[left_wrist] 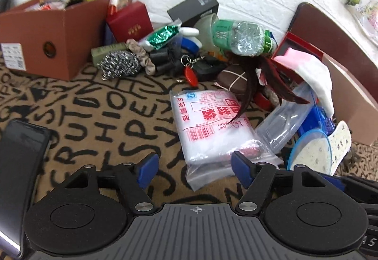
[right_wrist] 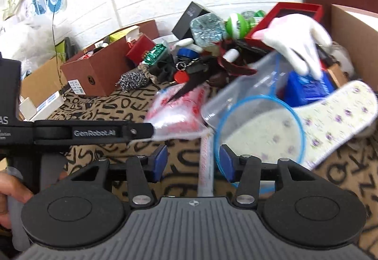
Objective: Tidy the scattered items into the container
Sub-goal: 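Grasp the pink-printed plastic bag with the left gripper and lift it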
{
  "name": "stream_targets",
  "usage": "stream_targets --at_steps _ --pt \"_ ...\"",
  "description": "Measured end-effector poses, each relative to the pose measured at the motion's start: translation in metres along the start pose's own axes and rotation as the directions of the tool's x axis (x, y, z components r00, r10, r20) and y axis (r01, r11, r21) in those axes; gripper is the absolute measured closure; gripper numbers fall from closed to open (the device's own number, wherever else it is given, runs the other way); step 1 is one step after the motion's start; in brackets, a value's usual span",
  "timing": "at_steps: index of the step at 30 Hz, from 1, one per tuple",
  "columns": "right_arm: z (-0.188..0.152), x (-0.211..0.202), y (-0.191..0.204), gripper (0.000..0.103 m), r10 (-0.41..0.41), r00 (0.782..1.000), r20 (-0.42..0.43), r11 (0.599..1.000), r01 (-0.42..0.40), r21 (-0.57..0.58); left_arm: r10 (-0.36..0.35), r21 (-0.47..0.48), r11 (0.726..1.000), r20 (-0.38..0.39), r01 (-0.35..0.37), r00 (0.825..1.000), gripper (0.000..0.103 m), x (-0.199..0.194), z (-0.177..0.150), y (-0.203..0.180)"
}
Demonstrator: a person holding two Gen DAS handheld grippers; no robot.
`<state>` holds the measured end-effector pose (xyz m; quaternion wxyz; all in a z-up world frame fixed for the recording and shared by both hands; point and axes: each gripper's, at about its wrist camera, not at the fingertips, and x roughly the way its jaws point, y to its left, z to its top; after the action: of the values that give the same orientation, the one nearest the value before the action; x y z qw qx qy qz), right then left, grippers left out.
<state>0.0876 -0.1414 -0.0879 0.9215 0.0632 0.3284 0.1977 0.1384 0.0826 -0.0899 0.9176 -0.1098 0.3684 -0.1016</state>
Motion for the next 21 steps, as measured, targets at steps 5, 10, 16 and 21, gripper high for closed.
stream_targets --at_steps 5,10,16,21 --pt "0.013 0.024 -0.001 0.051 0.039 0.999 -0.019 0.999 -0.039 0.014 -0.015 0.008 1.0 0.0 0.015 1.0 0.026 0.011 0.013 0.006" --pt "0.025 0.044 -0.002 0.051 0.04 0.999 -0.02 0.999 -0.04 -0.005 -0.042 0.026 0.999 -0.005 0.042 0.999 0.026 0.024 0.025 0.009" --pt "0.038 0.071 -0.003 0.044 0.063 0.996 -0.056 0.997 -0.065 -0.039 -0.065 -0.008 0.998 -0.009 0.065 0.998 0.027 0.041 0.036 0.019" --pt "0.045 0.091 -0.008 0.039 0.118 0.99 -0.073 0.993 -0.117 0.013 -0.088 -0.026 0.996 -0.015 0.088 0.996 0.03 0.047 0.042 0.026"
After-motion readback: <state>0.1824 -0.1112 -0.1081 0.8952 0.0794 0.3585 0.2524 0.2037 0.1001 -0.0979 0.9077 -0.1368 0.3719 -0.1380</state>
